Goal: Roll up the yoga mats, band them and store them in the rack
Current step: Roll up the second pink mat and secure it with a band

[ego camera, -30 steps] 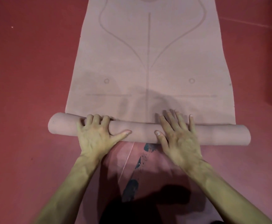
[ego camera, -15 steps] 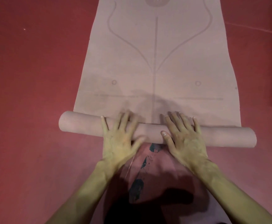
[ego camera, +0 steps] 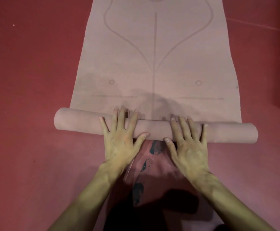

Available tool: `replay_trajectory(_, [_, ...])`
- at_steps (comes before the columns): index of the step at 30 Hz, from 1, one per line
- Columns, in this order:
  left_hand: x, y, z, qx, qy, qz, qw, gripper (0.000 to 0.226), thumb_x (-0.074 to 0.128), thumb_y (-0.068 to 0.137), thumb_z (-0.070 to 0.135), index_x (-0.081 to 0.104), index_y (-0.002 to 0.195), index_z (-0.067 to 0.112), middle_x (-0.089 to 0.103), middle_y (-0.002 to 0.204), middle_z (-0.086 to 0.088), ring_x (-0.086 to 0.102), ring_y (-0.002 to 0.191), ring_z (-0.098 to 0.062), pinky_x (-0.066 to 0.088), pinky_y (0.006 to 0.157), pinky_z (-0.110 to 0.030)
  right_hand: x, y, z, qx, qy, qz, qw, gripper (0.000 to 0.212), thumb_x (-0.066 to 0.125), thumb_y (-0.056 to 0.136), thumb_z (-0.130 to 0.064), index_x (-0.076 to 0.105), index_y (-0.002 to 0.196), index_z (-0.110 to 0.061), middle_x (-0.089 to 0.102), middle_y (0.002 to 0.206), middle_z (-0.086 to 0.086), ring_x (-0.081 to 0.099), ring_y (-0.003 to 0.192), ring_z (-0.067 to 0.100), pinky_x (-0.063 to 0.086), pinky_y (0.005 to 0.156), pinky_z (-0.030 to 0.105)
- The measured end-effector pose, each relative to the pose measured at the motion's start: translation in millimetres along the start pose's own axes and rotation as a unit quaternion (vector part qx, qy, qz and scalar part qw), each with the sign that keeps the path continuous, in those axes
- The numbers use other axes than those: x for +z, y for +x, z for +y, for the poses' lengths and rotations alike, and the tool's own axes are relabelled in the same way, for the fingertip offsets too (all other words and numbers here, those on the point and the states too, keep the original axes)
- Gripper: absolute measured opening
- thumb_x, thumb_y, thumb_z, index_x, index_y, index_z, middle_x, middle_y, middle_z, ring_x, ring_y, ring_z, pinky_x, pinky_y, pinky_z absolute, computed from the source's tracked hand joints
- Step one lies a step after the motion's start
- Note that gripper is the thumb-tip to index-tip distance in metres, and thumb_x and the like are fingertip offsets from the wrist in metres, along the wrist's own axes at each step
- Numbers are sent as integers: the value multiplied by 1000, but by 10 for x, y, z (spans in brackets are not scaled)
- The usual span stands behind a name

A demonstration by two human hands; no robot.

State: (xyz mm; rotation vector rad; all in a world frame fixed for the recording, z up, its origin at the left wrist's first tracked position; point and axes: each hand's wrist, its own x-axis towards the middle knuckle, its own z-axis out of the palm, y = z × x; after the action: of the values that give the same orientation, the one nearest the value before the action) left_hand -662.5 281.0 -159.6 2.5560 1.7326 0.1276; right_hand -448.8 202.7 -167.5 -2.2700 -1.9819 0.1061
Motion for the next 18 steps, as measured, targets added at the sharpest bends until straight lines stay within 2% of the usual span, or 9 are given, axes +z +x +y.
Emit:
replay_trajectory(3, [47, -22, 37, -4, 7, -2, 1000, 70, 31, 103, 66, 34, 161, 27, 33, 166, -14, 21, 157, -35, 5, 121, -74, 16, 132, 43, 0, -5, -8, 1000, 64, 35, 104, -53, 39, 159, -21, 42, 163, 6, 33, 152, 32, 12, 125, 63])
replay_trajectory(8, [49, 75, 44, -20, 5, -16, 1000, 68, 28, 102, 67, 35, 160, 31, 40, 162, -13, 24, 156, -34, 8, 122, -72, -10, 199, 40, -3, -9, 2, 1000, 67, 30, 104, -54, 35, 162, -20, 38, 165, 6, 29, 154, 31, 10, 126, 64])
replay_trajectory(11, [56, 98, 65, -32, 3, -27, 999, 69, 24, 103, 68, 35, 160, 31, 38, 164, -13, 23, 156, -34, 8, 123, -71, -66, 103, 19, 1, -13, 39, 999, 68, 39, 104, -50, 34, 162, -14, 31, 168, 10, 22, 158, 34, 5, 126, 63])
replay_trajectory(14, [69, 54, 63, -34, -1, -24, 999, 69, 22, 103, 67, 35, 160, 31, 37, 164, -13, 22, 157, -34, 8, 123, -70, -37, -142, -39, 0, -1, 63, 998, 66, 48, 102, -42, 37, 161, -14, 32, 168, 11, 22, 158, 36, 12, 124, 67])
replay_trajectory(18, [18, 145, 72, -34, -2, -18, 999, 68, 25, 103, 66, 37, 159, 30, 39, 163, -13, 25, 156, -35, 9, 122, -72, 22, 11, -2, 20, 19, 39, 999, 56, 39, 106, -38, 44, 158, -18, 42, 163, 7, 28, 156, 35, 15, 122, 70])
